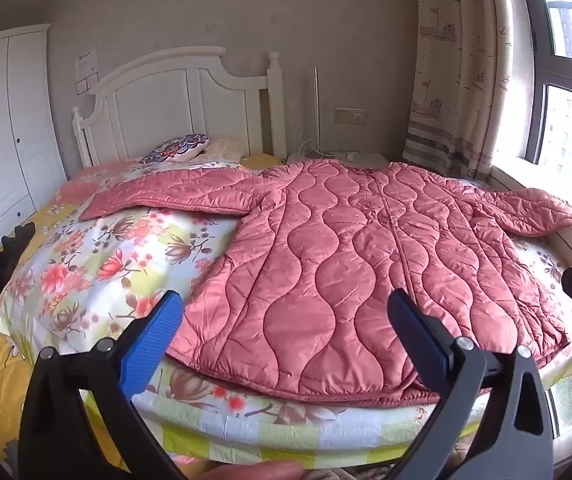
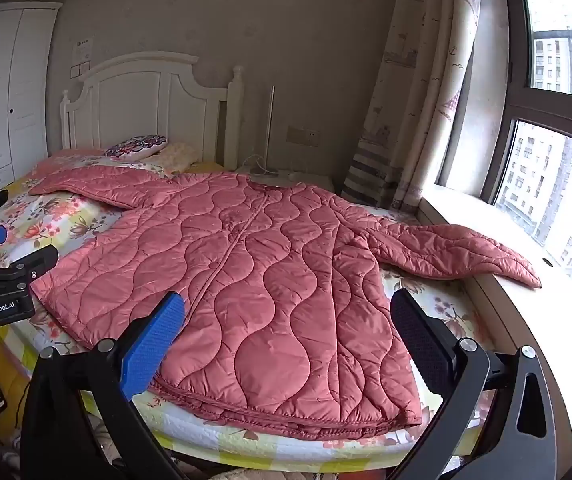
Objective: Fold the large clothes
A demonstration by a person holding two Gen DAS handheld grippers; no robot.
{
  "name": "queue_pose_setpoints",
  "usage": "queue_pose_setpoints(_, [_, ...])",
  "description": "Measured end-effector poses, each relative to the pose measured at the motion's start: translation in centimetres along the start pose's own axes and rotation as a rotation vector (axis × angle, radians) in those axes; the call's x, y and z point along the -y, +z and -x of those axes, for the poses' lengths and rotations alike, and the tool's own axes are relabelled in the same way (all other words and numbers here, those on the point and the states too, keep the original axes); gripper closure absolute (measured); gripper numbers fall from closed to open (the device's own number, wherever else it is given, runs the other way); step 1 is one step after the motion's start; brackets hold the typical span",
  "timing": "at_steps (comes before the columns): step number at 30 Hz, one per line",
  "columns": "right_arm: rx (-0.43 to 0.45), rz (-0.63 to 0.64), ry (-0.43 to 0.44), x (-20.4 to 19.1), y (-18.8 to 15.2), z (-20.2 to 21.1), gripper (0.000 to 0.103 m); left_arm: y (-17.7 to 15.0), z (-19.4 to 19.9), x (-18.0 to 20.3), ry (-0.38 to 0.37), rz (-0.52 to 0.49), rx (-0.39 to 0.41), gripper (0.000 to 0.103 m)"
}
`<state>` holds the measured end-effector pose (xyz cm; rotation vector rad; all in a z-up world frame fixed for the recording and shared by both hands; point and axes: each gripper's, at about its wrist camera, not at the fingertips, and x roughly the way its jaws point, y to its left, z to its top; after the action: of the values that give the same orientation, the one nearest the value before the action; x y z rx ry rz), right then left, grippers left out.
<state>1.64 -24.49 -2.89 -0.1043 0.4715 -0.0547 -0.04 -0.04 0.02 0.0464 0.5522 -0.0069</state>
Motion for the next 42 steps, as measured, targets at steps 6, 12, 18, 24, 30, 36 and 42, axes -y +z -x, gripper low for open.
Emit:
queue_pose_setpoints(6, [-0.021, 0.011, 0.017, -0.6, -0.2, -0.2, 0.004, 0.0, 0.4, 0.1, 0.012, -0.032, 0.018, 0.002])
queue_pose_setpoints(12, [-0.038, -0.005, 0.039, -0.1, -0.1, -0.5, 0.004, -0.7, 0.0, -0.4, 0.011, -0.019, -0.015, 0.002])
queue_pose_setpoints(18, [-0.047, -0.008, 0.046, -0.2, -0.3, -0.6, 0.004, -0.8, -0.2, -0.6, 0.012, -0.016, -0.023, 0.002])
queue_pose_setpoints(24, [-0.054, -0.011, 0.052, -0.3, -0.4, -0.8, 0.004, -1.5, -0.9, -0.5, 0.014, -0.021, -0.036, 0.002])
queue_pose_setpoints(30, [-0.058, -0.013, 0.057, -0.4, -0.6, -0.9, 0.004, -1.2, -0.9, -0.2, 0.013, -0.021, -0.043, 0.002])
queue_pose_setpoints(36, [-0.063, -0.018, 0.065, -0.3, -0.7, -1.0, 0.004, -1.4, -0.9, -0.1, 0.011, -0.023, -0.047, 0.002])
queue_pose_setpoints(42, [-0.072, -0.011, 0.057, -0.5, -0.8, -1.4, 0.004, -1.3, -1.0, -0.1, 0.016, -0.024, -0.045, 0.002])
